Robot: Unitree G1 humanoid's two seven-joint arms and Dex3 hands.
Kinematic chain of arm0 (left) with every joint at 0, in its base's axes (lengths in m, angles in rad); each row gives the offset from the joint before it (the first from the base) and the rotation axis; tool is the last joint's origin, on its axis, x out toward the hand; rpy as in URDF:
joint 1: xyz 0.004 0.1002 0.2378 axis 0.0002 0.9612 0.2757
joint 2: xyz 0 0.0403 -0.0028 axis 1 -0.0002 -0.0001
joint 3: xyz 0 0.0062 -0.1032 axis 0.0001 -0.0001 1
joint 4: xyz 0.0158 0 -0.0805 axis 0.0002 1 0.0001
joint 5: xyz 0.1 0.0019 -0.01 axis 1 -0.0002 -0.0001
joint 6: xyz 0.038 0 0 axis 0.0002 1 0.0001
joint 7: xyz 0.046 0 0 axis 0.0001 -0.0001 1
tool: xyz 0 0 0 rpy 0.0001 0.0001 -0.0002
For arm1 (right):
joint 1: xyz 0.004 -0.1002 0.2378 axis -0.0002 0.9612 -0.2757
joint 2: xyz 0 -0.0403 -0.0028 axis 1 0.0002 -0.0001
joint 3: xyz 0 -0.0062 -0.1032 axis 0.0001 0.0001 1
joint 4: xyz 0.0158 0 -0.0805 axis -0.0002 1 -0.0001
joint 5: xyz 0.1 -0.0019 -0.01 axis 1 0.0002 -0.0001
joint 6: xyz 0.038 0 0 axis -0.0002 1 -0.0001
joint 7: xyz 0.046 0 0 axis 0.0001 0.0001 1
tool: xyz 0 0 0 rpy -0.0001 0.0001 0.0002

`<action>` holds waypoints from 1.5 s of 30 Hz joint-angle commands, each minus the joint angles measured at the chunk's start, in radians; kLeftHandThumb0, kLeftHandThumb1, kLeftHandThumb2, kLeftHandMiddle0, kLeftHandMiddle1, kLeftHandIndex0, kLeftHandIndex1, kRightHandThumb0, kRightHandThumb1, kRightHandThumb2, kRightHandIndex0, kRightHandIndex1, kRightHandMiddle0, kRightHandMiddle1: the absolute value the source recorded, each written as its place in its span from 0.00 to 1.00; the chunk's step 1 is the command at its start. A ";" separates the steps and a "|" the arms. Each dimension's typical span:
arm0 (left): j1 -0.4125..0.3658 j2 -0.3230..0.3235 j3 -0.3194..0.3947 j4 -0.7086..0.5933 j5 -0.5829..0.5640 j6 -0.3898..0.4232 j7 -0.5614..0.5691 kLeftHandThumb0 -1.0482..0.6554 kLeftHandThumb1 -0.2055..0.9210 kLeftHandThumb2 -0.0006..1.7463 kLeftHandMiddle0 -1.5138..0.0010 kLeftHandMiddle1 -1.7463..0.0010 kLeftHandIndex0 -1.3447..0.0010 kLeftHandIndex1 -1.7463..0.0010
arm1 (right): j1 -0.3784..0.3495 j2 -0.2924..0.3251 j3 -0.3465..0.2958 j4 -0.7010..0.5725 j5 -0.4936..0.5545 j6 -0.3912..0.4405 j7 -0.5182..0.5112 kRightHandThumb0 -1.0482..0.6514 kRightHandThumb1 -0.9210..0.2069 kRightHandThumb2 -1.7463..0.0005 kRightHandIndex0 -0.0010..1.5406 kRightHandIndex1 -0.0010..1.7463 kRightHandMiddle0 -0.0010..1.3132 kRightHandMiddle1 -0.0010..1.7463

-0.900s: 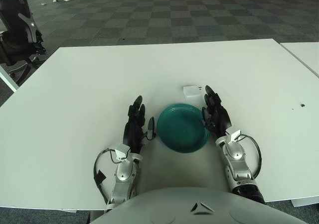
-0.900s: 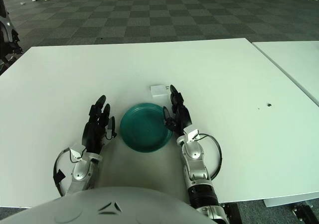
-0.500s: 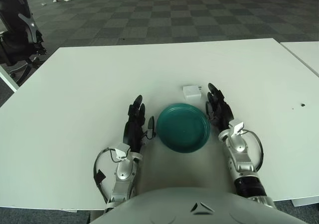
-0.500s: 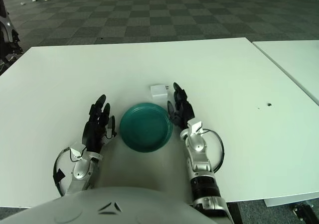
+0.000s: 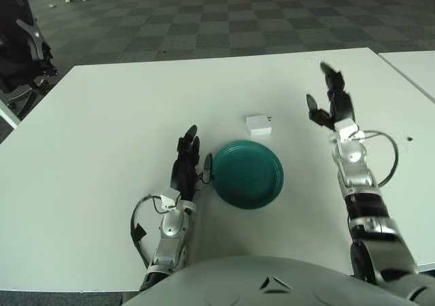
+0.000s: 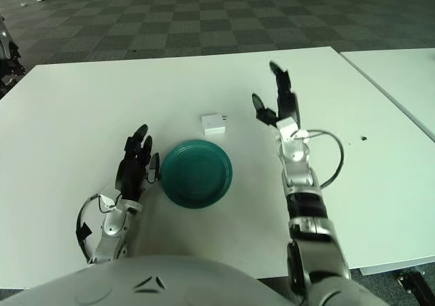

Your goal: Put the charger into the plate.

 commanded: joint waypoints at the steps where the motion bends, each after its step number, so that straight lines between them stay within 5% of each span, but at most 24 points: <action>1: 0.035 -0.055 0.011 0.115 -0.015 0.019 0.005 0.18 1.00 0.44 0.85 1.00 1.00 0.67 | -0.172 -0.063 0.119 0.156 -0.248 -0.057 -0.197 0.21 0.00 0.71 0.18 0.03 0.00 0.35; 7: 0.033 -0.075 0.013 0.121 -0.037 0.018 0.002 0.19 1.00 0.42 0.84 0.99 1.00 0.63 | -0.331 -0.034 0.258 0.267 -0.403 0.074 -0.263 0.20 0.00 0.70 0.20 0.02 0.00 0.37; 12: 0.027 -0.082 0.012 0.129 -0.037 0.017 0.009 0.20 1.00 0.41 0.83 0.99 1.00 0.61 | -0.397 -0.031 0.345 0.346 -0.473 0.118 -0.301 0.18 0.00 0.70 0.19 0.01 0.00 0.38; 27: 0.028 -0.076 -0.009 0.133 0.003 -0.018 0.030 0.18 1.00 0.43 0.84 1.00 1.00 0.63 | -0.457 -0.033 0.583 0.483 -0.603 0.112 -0.313 0.13 0.00 0.63 0.17 0.00 0.00 0.34; 45: 0.011 -0.090 -0.012 0.161 0.009 -0.017 0.041 0.18 1.00 0.42 0.84 1.00 1.00 0.64 | -0.426 -0.010 0.718 0.592 -0.640 0.190 -0.238 0.16 0.00 0.59 0.16 0.00 0.00 0.31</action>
